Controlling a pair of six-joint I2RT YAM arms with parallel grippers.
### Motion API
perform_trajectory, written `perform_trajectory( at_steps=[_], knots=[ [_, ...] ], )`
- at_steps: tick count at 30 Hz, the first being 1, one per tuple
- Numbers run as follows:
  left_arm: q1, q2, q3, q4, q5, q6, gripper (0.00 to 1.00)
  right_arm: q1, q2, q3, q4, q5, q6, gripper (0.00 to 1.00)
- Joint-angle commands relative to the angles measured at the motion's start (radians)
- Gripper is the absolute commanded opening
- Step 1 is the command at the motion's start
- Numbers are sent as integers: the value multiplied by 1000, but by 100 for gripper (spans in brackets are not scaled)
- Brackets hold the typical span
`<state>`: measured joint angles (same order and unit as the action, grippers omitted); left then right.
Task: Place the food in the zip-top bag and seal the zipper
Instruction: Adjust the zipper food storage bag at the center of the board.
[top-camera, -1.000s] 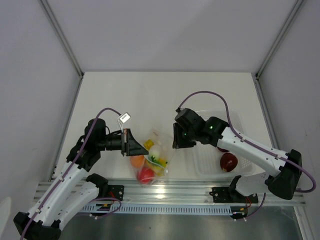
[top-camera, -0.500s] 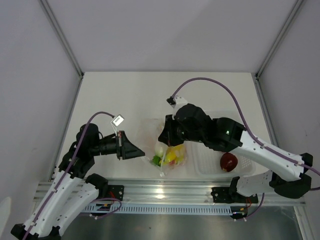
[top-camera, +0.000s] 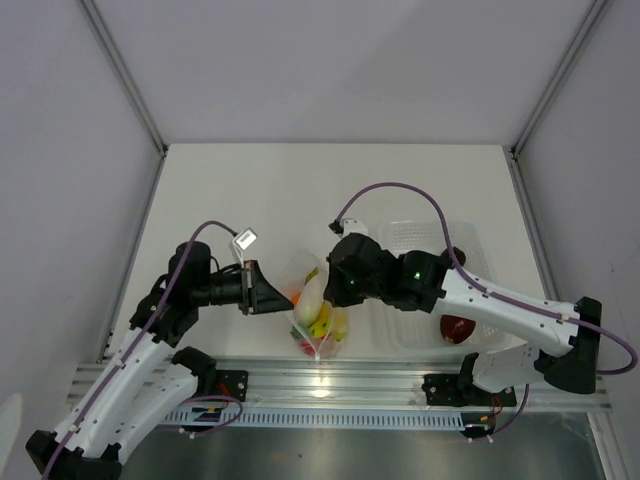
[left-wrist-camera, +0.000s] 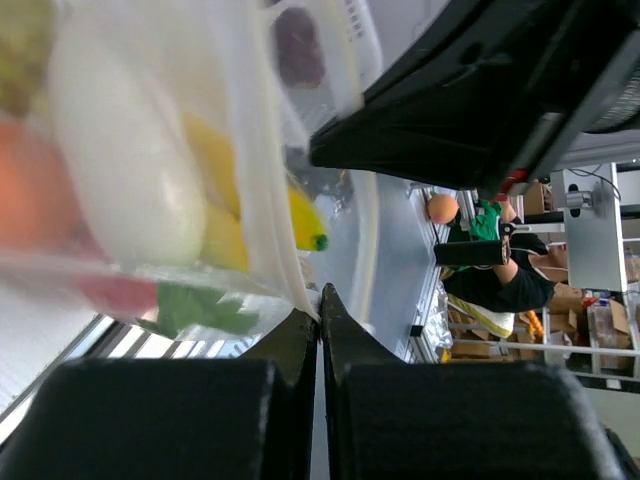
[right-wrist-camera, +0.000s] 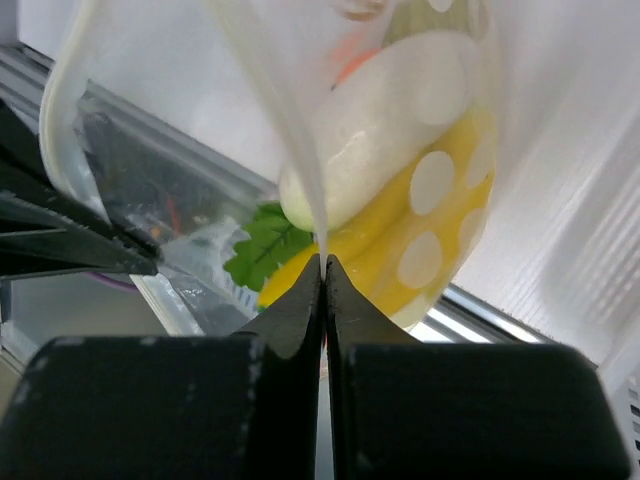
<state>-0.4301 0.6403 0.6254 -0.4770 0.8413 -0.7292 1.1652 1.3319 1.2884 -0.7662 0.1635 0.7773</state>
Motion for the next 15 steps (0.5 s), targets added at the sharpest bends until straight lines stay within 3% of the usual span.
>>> perform_trajectory(
  at_steps=[1,7,11,15],
  knots=[
    [-4,-54,120,2,28,11,1,40,-68,109,19,89,8,0],
    [-4,-83,116,-2,-5,8,1,110,-128,131,65,127,22,0],
    [-4,-5,-56,78,10,22,1,71,-142,39,108,107,40,0],
    [-4,50,-113,149,30,11,1,30,-135,-29,116,81,46,0]
  ],
)
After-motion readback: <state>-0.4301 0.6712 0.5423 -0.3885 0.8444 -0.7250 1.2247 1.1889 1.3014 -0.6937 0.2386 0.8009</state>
